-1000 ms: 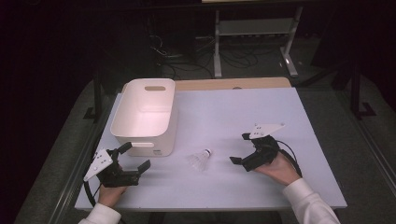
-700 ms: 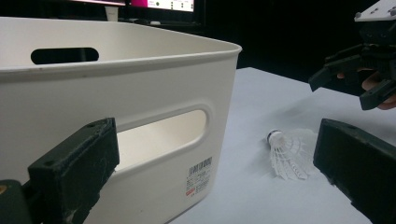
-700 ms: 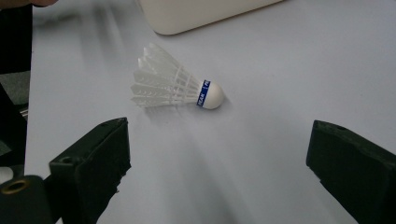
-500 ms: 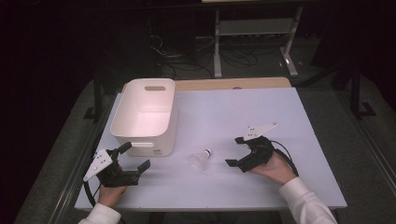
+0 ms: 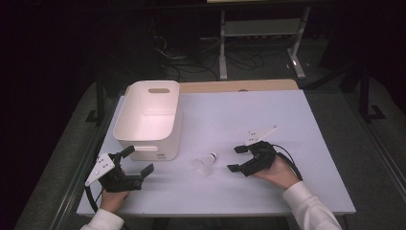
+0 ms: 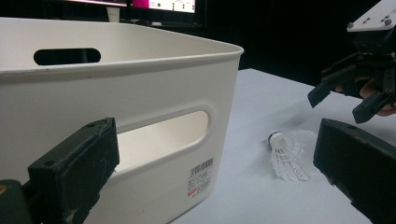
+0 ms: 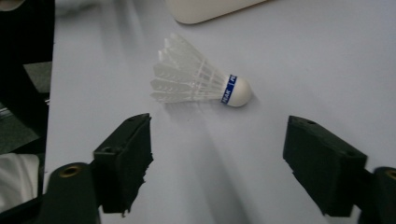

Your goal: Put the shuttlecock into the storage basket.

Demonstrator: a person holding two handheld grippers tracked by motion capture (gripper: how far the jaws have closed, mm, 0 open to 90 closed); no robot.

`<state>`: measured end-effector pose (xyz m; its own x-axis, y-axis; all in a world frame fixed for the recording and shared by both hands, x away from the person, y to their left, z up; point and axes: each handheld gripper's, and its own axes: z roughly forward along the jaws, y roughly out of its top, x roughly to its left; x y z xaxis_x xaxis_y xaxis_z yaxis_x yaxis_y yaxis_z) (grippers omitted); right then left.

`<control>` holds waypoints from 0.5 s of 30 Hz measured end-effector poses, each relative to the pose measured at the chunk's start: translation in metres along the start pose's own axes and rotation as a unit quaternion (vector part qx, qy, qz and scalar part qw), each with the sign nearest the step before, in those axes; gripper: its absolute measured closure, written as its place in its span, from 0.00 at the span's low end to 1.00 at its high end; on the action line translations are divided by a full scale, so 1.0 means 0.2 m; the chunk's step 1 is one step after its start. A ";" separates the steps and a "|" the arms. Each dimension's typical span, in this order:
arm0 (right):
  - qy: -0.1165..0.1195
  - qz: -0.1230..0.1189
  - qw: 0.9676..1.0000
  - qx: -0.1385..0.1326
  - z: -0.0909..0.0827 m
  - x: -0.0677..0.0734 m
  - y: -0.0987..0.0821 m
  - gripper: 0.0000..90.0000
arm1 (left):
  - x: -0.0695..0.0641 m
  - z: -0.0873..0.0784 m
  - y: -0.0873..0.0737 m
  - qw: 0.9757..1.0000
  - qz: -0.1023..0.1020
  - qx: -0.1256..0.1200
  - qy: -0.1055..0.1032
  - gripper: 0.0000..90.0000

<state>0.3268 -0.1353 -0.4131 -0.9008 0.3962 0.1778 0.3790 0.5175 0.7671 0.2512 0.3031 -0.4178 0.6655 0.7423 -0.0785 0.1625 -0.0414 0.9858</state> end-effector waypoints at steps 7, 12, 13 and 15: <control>0.020 -0.007 1.000 0.010 0.04 0.00 0.01 0.42 | 0.00 0.00 0.00 1.000 0.000 -0.001 0.000 0.00; 0.028 -0.004 1.000 0.011 0.05 0.01 0.01 0.53 | 0.00 0.00 0.00 1.000 0.000 -0.001 0.000 0.00; 0.031 -0.004 0.999 0.013 0.06 0.01 0.02 0.54 | 0.00 0.00 0.00 1.000 0.000 0.000 0.000 0.00; 0.037 -0.008 0.999 0.017 0.07 0.01 0.02 0.58 | 0.00 0.00 0.00 1.000 0.001 0.000 0.000 0.00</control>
<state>0.3298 -0.1229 -0.4180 -0.9195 0.3311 0.2119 0.3703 0.5486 0.7496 0.2514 0.3032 -0.4179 0.6657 0.7422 -0.0773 0.1610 -0.0416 0.9861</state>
